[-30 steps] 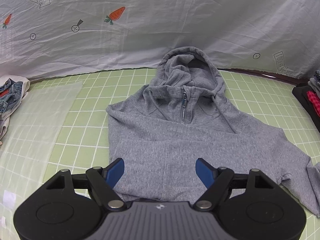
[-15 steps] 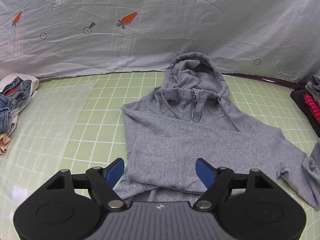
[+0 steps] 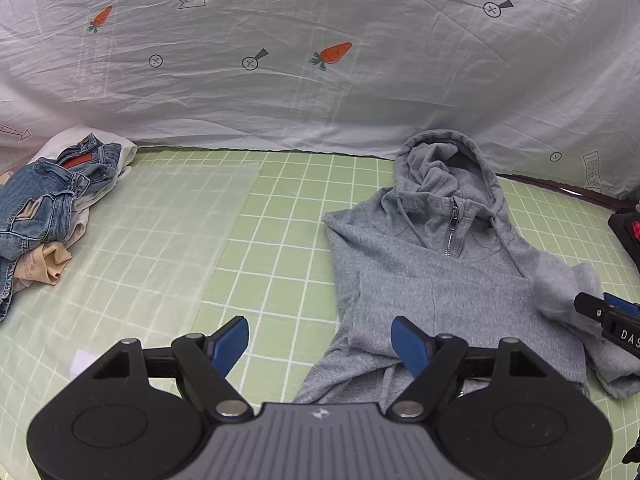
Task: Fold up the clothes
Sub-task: 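Lay the held sleeve across the hoodie body with the right tool, release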
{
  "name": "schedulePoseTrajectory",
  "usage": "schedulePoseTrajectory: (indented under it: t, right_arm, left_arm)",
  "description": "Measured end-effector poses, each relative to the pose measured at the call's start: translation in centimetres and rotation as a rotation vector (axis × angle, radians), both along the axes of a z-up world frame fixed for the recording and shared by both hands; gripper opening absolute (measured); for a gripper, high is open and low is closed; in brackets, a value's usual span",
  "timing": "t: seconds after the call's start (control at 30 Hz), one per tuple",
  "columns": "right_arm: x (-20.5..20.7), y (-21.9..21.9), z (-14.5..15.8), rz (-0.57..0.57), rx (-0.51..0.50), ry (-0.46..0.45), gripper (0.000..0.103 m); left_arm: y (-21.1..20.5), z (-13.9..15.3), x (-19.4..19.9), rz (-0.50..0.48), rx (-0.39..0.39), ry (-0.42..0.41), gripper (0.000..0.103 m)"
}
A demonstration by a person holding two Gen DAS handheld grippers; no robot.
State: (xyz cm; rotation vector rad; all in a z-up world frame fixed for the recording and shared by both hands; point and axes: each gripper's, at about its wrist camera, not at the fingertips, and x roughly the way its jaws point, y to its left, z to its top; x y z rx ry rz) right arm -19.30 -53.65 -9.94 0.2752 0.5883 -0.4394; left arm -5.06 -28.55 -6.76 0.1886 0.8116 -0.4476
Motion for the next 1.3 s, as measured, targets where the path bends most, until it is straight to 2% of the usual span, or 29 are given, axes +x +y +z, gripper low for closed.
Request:
schedulePoseTrajectory:
  t: [0.03, 0.1, 0.17, 0.3, 0.47, 0.67, 0.73, 0.83, 0.93, 1.0, 1.13, 1.3]
  right_arm:
    - [-0.7, -0.3, 0.2, -0.003, -0.009, -0.020, 0.103]
    - [-2.0, -0.8, 0.5, -0.011, -0.029, -0.059, 0.103]
    - [-3.4, -1.3, 0.7, -0.032, -0.045, -0.078, 0.103]
    - [-6.3, -2.9, 0.5, -0.145, -0.106, -0.061, 0.103]
    - [-10.2, -6.4, -0.5, -0.298, -0.097, -0.034, 0.103]
    - [-13.7, -10.3, -2.7, -0.442, -0.069, 0.018, 0.103]
    - [-14.2, -11.4, -3.6, -0.470, -0.054, 0.033, 0.103]
    - [-14.3, -12.6, -4.6, -0.496, -0.025, 0.065, 0.103]
    - [-13.9, -13.0, -5.3, -0.492, -0.014, 0.084, 0.103]
    - [-13.4, -13.0, -5.7, -0.477, -0.014, 0.095, 0.103]
    - [-12.6, -13.1, -6.3, -0.460, -0.009, 0.116, 0.103]
    - [-12.5, -12.9, -6.5, -0.466, -0.011, 0.130, 0.103]
  left_arm:
    - [-0.1, -0.1, -0.1, -0.003, -0.008, -0.004, 0.080]
    - [-0.3, -0.2, -0.4, -0.011, -0.023, -0.005, 0.086]
    - [-0.9, -0.4, -0.6, -0.029, -0.036, 0.004, 0.087]
    - [-3.3, -0.6, -1.3, -0.098, -0.043, 0.011, 0.089]
    - [-7.6, -1.4, -2.2, -0.202, -0.042, 0.025, 0.091]
    - [-13.2, -3.6, -2.4, -0.326, -0.076, 0.116, 0.095]
    - [-14.6, -4.8, -2.2, -0.343, -0.066, 0.164, 0.095]
    - [-16.0, -6.5, -2.0, -0.344, -0.050, 0.239, 0.095]
    - [-16.9, -7.7, -2.1, -0.370, -0.029, 0.269, 0.095]
    - [-17.3, -8.2, -2.2, -0.395, -0.009, 0.276, 0.092]
    - [-17.5, -8.8, -2.0, -0.414, -0.017, 0.311, 0.073]
    - [-17.6, -9.2, -2.5, -0.450, 0.001, 0.298, 0.048]
